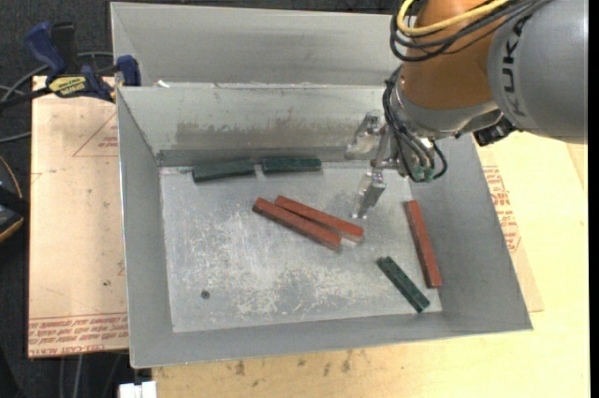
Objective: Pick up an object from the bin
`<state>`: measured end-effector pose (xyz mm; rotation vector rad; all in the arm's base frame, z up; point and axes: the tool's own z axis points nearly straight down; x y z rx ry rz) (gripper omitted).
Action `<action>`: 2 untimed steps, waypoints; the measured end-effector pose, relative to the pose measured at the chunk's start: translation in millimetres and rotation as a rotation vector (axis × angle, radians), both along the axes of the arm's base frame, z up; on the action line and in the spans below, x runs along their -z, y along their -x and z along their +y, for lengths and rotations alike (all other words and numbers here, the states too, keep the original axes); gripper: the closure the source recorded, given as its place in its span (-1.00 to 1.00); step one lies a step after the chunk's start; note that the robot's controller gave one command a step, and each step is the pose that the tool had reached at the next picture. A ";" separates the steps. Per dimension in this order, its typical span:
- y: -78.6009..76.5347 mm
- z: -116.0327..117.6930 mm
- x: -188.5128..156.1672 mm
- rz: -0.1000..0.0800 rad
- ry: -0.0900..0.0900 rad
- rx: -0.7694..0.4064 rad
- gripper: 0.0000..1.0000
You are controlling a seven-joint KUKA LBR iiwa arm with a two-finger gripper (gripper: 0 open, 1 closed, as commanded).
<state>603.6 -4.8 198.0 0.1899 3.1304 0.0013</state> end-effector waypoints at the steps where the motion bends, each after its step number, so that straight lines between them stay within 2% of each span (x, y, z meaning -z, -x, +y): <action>1: 0.8 0.7 8.3 0.004 0.000 -0.002 -1.00; 2: -8.0 30.3 114.0 0.001 0.001 0.054 1.00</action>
Offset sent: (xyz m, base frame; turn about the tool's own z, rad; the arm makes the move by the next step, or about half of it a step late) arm 0.0015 0.0322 -0.1280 0.0563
